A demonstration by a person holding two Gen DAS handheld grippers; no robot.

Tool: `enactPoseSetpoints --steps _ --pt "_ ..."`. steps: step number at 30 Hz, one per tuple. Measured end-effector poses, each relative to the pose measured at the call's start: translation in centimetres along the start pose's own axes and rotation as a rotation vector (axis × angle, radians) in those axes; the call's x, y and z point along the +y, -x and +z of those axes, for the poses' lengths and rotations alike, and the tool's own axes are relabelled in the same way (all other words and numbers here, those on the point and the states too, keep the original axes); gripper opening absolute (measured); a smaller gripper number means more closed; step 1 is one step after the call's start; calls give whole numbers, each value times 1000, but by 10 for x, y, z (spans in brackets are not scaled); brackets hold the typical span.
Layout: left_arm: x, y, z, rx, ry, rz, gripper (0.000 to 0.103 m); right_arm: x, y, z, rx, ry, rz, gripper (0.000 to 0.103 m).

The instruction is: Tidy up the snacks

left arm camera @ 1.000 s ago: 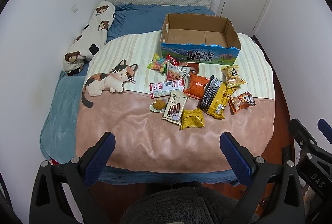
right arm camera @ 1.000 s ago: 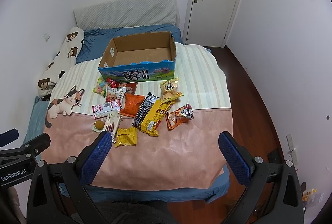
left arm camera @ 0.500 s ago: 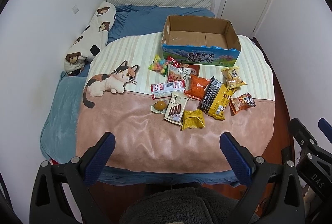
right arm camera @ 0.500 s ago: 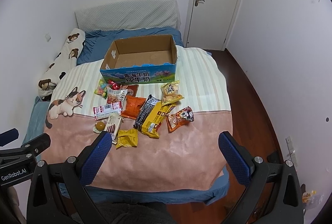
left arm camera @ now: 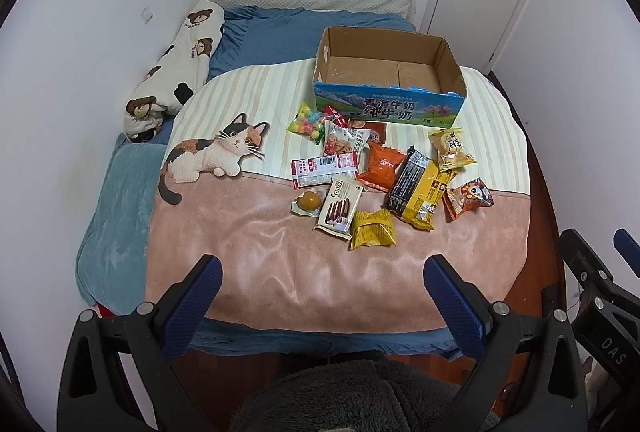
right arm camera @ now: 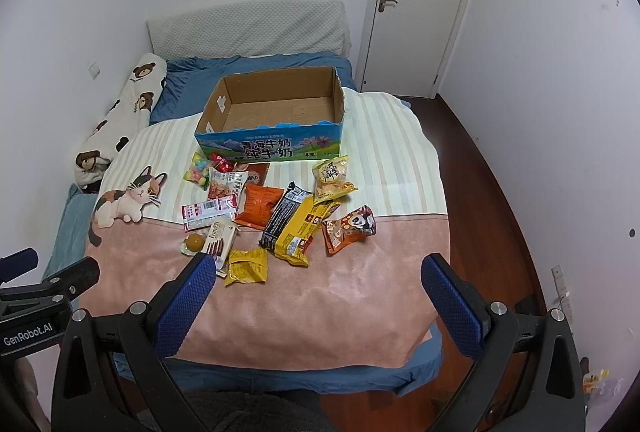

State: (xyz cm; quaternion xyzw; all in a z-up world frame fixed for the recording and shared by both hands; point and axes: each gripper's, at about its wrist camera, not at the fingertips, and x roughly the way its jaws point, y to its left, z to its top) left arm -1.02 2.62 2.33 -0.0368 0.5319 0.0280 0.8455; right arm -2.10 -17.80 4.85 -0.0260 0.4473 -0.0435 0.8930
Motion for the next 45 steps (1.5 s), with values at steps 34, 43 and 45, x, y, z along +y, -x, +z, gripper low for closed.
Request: enactPoseSetpoints --steps 34,43,45 --pt "-6 -327 65 351 -66 36 103 18 -368 28 486 -257 94 103" --pt "-30 -390 48 478 -118 6 103 34 -463 19 656 -348 17 103" --pt "-37 -392 44 461 -155 42 103 38 -474 14 681 -343 -12 103"
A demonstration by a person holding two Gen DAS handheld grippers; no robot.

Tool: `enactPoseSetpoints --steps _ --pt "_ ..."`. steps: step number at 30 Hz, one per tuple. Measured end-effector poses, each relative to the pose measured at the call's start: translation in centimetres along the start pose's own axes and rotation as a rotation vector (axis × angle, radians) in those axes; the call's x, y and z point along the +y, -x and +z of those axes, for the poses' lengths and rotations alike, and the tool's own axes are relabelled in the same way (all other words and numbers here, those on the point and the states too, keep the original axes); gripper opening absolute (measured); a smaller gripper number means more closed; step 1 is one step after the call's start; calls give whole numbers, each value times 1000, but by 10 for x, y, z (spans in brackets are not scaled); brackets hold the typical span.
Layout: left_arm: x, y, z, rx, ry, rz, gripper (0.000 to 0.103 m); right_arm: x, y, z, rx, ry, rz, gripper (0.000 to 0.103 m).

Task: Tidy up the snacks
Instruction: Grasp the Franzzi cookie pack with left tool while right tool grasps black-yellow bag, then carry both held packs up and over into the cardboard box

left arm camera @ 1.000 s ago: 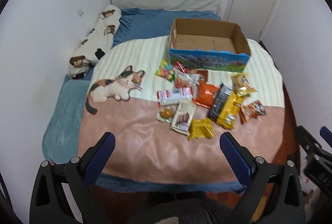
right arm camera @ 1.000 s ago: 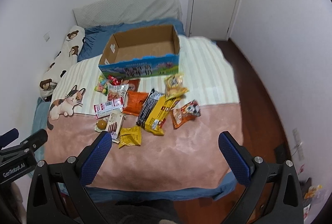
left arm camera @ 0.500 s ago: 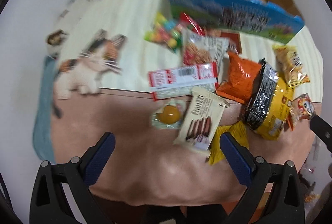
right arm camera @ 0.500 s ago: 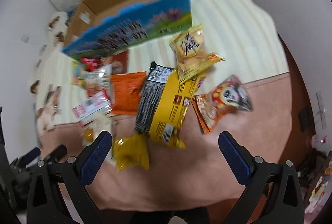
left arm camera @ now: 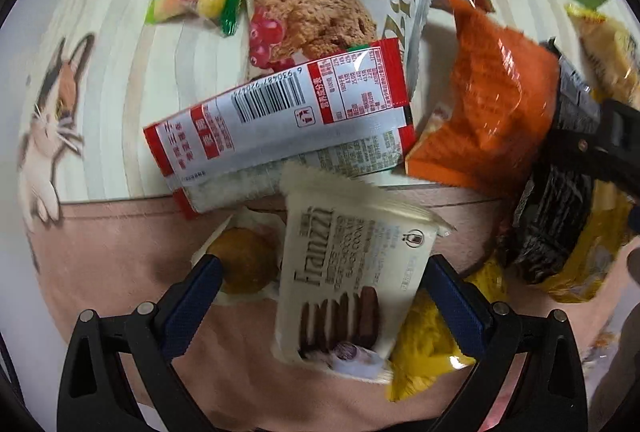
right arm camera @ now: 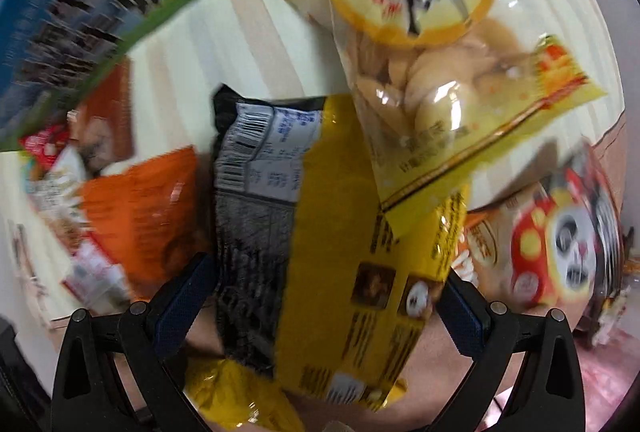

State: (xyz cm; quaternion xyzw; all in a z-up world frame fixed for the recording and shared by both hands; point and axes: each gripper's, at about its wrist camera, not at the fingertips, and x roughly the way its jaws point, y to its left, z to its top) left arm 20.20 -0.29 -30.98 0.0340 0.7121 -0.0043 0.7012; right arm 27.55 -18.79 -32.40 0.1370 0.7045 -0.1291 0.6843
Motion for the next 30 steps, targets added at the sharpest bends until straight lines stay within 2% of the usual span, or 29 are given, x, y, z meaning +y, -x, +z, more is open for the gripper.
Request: enactPoseSetpoints --steps 3,5,9,13,14,18,19,20,22,23,24,28,30 --pt "-7 -1 -3 -9 -24 23 103 8 -6 -1 3 22 -9 101" --pt "-10 -1 -5 -14 -34 29 103 15 -12 -3 5 79 -38 99" --pt "-18 1 -10 -21 -42 25 103 25 -12 -18 -15 200 -40 92" --pt "-5 -1 -9 -29 -25 13 103 23 -9 -37 25 301 -27 91" --pt "2 -3 -8 -29 -20 11 103 22 -10 -41 32 318 -30 87" --pt "14 -5 -3 -47 -8 -3 103 21 -12 -58 77 374 -32 88" --pt "17 -6 -3 -48 -7 -6 102 22 -16 -59 82 381 -34 88" --pt "20 -8 -1 -50 -1 -23 95 24 -17 -60 78 379 -34 88" --pt "26 -10 -2 -49 20 -48 89 23 -16 -60 70 357 -33 89" --pt "32 -8 4 -51 24 -56 75 19 -23 -60 64 343 -31 89" --pt "34 -8 3 -51 30 -72 67 17 -28 -59 56 325 -28 90" --pt "30 -2 -4 -64 17 -52 67 14 -29 -45 35 252 -18 91" --pt "26 -1 -11 -38 19 -75 67 4 -28 -38 17 237 -16 89"
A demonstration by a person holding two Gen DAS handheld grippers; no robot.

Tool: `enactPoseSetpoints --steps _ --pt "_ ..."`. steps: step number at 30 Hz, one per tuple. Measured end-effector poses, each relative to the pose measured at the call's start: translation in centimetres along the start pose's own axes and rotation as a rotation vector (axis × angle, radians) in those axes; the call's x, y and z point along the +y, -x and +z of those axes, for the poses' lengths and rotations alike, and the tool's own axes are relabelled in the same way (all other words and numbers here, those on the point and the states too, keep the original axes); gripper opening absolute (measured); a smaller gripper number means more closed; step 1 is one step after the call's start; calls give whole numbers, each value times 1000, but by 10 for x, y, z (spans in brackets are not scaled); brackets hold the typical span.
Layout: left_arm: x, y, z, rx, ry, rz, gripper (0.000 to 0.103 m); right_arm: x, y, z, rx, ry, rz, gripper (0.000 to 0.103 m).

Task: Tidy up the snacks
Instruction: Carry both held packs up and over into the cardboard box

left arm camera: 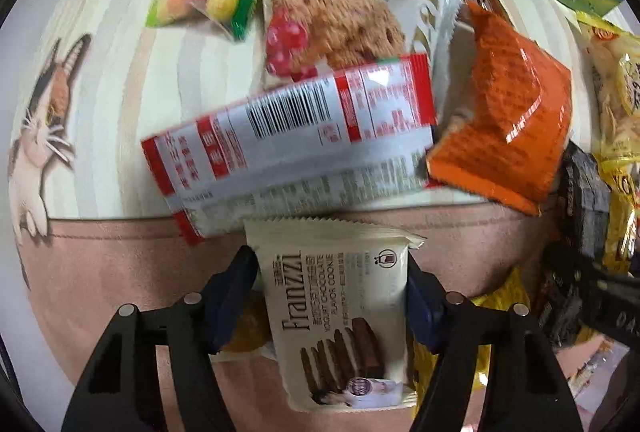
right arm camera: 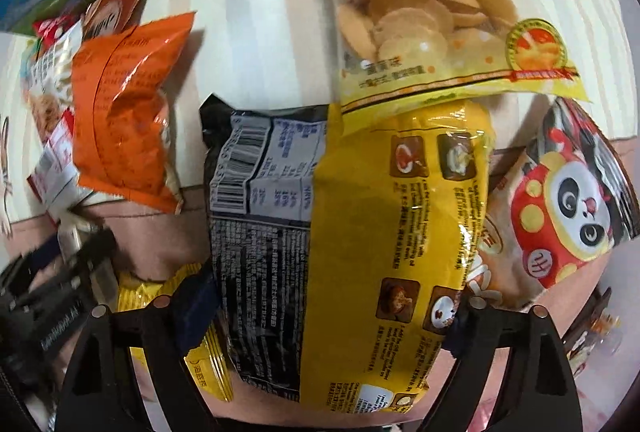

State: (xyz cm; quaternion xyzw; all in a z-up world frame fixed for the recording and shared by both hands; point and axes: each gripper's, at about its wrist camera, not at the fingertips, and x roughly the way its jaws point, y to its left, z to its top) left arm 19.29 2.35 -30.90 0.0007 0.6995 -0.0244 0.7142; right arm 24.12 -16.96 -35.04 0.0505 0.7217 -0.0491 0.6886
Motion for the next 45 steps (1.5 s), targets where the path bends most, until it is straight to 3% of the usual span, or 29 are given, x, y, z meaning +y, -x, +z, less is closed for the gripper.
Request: enactPoseSetpoints --steps 4,6,8,15,17,19,28,34,40,45 --pt "10 7 -8 49 49 -90 67 4 22 -4 -17 19 7 89" --pt "21 8 -11 61 87 -142 67 5 27 -7 -23 34 33 99" --pt "32 10 -17 64 94 -162 67 6 36 -21 -20 42 37 100" --pt "43 5 -40 91 35 -97 67 11 23 -42 -10 29 9 100" --pt "42 6 -46 72 29 -79 67 4 17 -46 2 26 -15 99" --pt "39 12 -57 45 39 -70 59 7 19 -51 -23 27 -42 91" --pt "33 57 -106 -70 21 -34 57 22 44 -83 -131 4 -54 89" --pt "41 96 -102 -126 10 -29 57 22 77 -116 -212 9 -24 89" --pt "20 150 -74 -169 26 -34 57 17 109 -144 -260 47 48 89" --pt "13 208 -62 -223 51 -58 57 1 151 -138 -291 81 142 89"
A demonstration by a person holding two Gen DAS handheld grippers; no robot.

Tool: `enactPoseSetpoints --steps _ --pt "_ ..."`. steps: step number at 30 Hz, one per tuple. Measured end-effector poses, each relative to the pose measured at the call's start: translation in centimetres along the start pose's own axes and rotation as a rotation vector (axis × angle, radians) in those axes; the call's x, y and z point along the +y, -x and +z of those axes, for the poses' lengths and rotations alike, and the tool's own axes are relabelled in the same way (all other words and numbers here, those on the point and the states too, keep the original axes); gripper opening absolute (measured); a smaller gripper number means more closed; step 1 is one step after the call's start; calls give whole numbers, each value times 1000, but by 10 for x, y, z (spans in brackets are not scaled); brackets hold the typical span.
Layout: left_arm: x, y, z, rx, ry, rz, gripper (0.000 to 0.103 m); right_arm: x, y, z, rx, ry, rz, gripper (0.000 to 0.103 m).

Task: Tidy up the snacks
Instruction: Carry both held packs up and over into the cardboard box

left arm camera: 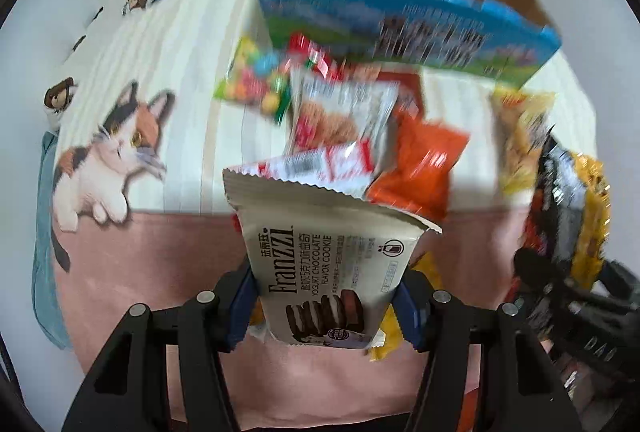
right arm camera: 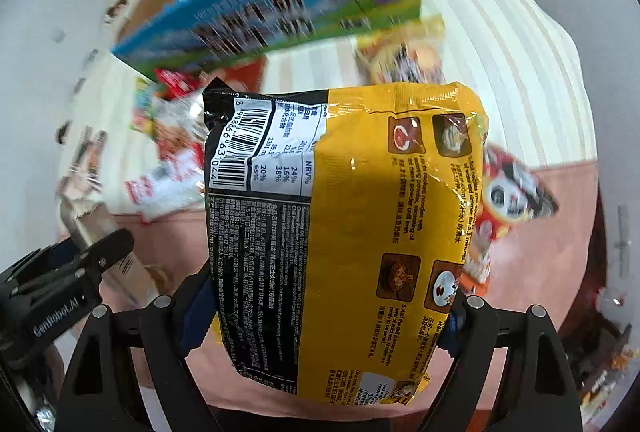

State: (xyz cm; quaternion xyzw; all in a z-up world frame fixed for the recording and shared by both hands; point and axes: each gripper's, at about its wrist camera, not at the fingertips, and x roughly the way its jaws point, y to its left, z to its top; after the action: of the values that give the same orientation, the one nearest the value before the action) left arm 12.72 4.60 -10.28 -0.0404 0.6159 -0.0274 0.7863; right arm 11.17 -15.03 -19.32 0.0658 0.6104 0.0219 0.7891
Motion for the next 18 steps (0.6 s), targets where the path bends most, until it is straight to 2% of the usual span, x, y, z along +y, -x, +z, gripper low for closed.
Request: enactPoseSetpoints --steps 2,4,6,11,14,18 --pt "-18 6 11 -33 7 -9 57 -7 21 7 -22 16 36 89" --pt "-29 18 38 -63 14 -25 57 -10 44 28 -58 31 80 89" --pt "-40 31 71 -91 19 -49 57 -4 58 59 -84 51 115 89" --pt "-57 31 159 -131 22 -61 57 0 95 130 -153 126 170 89" --pt "-62 22 213 -108 15 -61 57 7 102 174 -165 162 169 89" --pt "-70 -14 282 -27 -10 -60 58 15 89 232 -128 187 147 89"
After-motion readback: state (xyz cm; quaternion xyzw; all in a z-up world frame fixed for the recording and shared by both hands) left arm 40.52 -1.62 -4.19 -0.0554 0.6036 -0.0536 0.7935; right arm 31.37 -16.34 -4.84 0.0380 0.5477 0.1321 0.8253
